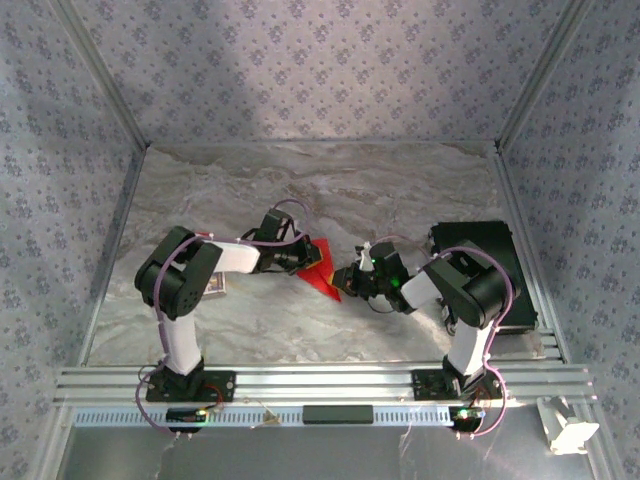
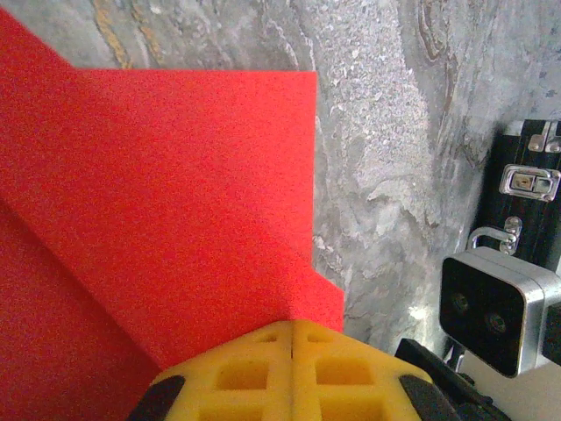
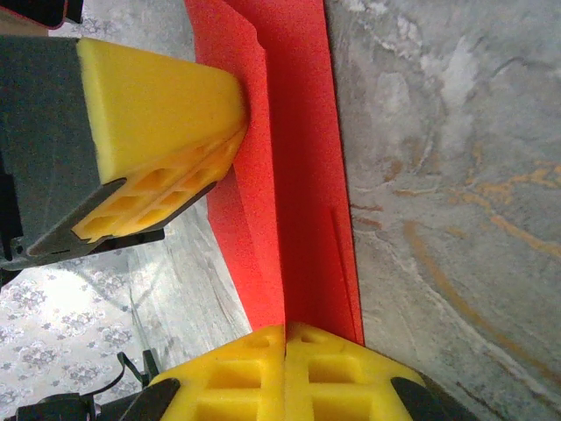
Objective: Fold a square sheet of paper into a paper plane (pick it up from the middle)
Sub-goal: Fourth fold the wing at the center of the table.
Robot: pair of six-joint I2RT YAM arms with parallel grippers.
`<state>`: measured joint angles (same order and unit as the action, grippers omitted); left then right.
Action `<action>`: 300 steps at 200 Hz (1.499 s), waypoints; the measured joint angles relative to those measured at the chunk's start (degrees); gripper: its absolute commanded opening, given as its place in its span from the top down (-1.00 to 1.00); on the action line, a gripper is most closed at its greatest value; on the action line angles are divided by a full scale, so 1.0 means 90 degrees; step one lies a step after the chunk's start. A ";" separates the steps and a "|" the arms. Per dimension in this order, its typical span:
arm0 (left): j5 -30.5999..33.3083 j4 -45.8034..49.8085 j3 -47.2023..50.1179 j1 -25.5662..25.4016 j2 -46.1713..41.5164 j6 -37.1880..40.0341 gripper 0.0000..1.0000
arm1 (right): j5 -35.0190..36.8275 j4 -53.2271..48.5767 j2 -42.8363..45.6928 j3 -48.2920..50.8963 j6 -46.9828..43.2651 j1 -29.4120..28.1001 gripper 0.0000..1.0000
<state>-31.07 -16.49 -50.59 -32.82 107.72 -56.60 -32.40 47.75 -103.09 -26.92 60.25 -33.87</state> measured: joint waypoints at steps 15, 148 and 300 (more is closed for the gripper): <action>0.0002 0.0000 -0.0032 0.0000 0.0010 0.0000 0.94 | 0.0000 0.0000 0.0000 0.0000 0.0000 0.0000 1.00; -0.0007 0.0265 -0.0311 -0.0022 0.0306 0.0141 0.96 | -0.0002 0.0007 -0.0012 0.0000 0.0046 0.0007 1.00; -0.0073 0.0525 -0.0471 -0.0022 0.0379 0.0335 0.99 | 0.0080 -0.1392 0.0488 -0.0284 -0.0289 -0.0046 0.68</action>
<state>-31.73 -11.77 -54.83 -33.01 111.13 -53.58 -31.68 35.22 -98.70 -29.47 57.65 -34.28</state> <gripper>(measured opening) 0.044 0.153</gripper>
